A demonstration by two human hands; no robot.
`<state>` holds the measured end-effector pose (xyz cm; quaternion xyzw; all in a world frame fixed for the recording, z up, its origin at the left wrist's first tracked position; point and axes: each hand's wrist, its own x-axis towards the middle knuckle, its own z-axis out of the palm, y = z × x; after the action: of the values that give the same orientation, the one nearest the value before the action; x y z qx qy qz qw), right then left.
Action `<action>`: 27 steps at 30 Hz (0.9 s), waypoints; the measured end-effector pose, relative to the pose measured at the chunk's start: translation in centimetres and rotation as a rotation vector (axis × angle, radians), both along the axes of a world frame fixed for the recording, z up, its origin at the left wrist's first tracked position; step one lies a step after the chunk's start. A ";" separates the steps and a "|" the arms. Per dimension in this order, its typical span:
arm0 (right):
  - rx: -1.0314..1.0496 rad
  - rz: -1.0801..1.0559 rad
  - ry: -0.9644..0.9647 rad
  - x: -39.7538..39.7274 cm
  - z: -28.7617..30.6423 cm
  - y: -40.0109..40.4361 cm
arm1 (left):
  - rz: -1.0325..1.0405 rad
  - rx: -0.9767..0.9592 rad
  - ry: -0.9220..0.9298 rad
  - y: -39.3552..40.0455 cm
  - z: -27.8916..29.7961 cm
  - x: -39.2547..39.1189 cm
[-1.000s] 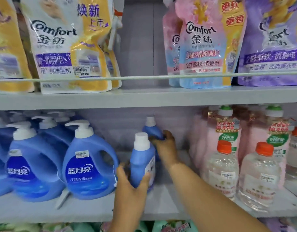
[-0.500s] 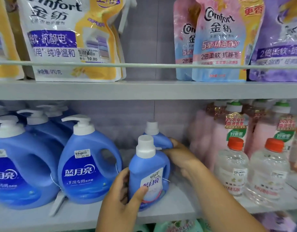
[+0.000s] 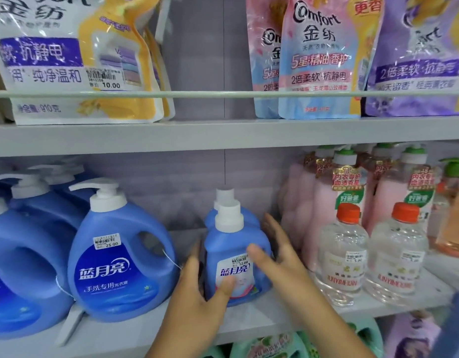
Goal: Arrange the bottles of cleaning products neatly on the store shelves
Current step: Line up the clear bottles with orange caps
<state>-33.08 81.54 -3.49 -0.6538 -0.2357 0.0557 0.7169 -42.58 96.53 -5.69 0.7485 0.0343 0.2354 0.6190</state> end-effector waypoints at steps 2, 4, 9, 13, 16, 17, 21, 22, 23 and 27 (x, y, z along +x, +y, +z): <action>-0.104 0.022 -0.085 -0.2 -1.0 -0.2 | -0.019 0.071 0.036 0.2 0.5 0.4; -0.140 0.018 -0.116 0.1 -1.3 -0.2 | -0.015 0.124 0.051 0.5 1.0 1.0; -0.152 -0.007 -0.149 0.7 -0.8 0.1 | 0.025 0.152 0.069 1.0 1.0 1.9; -0.176 -0.059 -0.160 1.5 -0.8 -0.1 | 0.037 0.170 0.061 0.8 0.9 2.6; -0.179 -0.077 -0.175 1.6 -0.9 0.0 | 0.036 0.141 0.039 0.5 0.9 2.5; -0.182 -0.081 -0.178 1.5 -1.0 0.0 | 0.033 0.117 0.033 0.5 0.9 2.4; -0.194 -0.068 -0.181 1.3 -1.1 0.0 | 0.022 0.073 -0.001 0.2 0.8 2.0; -0.197 -0.065 -0.185 1.3 -1.1 0.0 | 0.025 0.064 -0.017 0.1 0.8 1.9; -0.203 -0.065 -0.183 1.2 -0.9 0.1 | 0.029 0.059 -0.028 0.1 0.8 1.9; -0.186 -0.081 -0.165 -0.7 0.6 -0.4 | 0.093 0.094 -0.097 -0.8 0.5 1.6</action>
<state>-33.74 81.15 -2.89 -0.7290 -0.2610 -0.0057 0.6328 -41.00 95.71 -5.21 0.7619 0.0281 0.3013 0.5726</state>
